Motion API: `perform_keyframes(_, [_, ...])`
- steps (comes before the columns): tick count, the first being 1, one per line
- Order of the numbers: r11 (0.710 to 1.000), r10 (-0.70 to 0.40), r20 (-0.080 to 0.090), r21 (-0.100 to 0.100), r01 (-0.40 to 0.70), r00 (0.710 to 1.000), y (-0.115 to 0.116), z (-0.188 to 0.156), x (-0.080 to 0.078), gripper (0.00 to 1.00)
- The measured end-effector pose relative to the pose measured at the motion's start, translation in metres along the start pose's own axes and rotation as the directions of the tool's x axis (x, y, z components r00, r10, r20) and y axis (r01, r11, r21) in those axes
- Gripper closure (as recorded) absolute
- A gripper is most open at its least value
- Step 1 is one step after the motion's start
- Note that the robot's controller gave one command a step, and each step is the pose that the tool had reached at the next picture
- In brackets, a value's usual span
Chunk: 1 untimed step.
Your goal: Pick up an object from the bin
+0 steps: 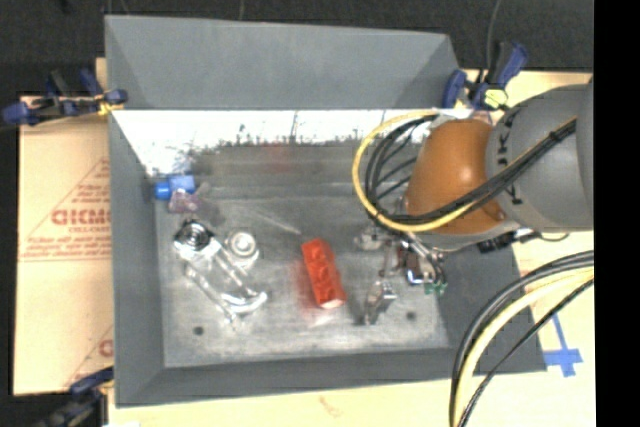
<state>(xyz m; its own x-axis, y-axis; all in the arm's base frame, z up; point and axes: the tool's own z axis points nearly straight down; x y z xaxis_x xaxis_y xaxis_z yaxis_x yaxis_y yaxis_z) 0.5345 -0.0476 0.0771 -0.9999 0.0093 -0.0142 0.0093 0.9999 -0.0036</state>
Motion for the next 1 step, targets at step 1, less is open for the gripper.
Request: perform_keyframes(1, [0.971,-0.238,-0.006,-0.008,0.238,0.971,0.1153,-0.0037,-0.0026,0.00])
